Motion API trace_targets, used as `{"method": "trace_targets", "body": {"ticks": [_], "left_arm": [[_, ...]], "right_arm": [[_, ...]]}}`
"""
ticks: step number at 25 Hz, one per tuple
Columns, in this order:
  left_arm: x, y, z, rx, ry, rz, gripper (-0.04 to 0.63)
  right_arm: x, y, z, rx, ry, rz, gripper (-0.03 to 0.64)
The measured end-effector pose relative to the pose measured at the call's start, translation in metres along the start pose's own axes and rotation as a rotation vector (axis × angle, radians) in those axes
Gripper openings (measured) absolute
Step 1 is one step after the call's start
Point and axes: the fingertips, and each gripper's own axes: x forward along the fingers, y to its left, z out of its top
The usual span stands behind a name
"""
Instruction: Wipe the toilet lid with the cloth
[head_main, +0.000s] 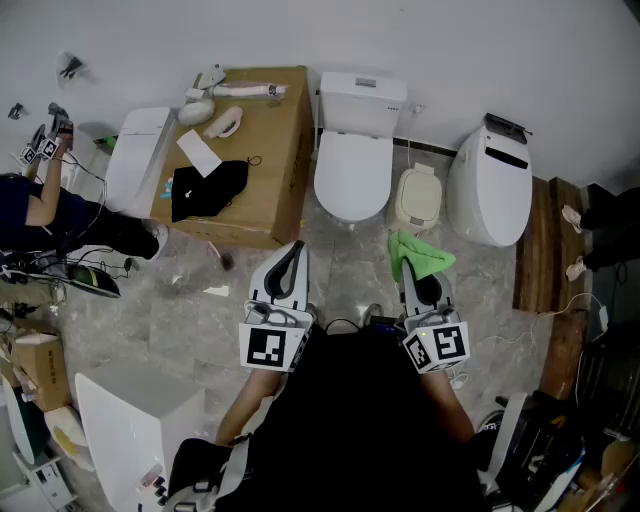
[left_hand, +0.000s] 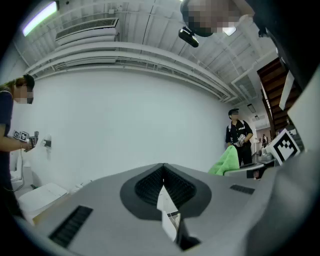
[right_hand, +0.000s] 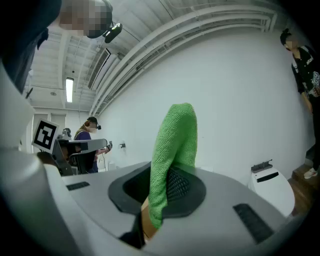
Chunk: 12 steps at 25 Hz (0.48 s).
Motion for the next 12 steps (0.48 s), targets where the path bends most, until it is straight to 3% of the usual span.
{"method": "trace_targets", "body": {"ticks": [3,12], "left_arm": [[-0.002,0.002,-0.006,-0.016,0.035,-0.013,0.006],[-0.014,0.023,-0.006,-0.022,0.037,-0.014,0.006]], "right_arm": [[0.004,0.004,-0.001,-0.002,0.002,0.001,0.049],[0.013,0.028,0.002,0.007,-0.026,0.005,0.049]]}}
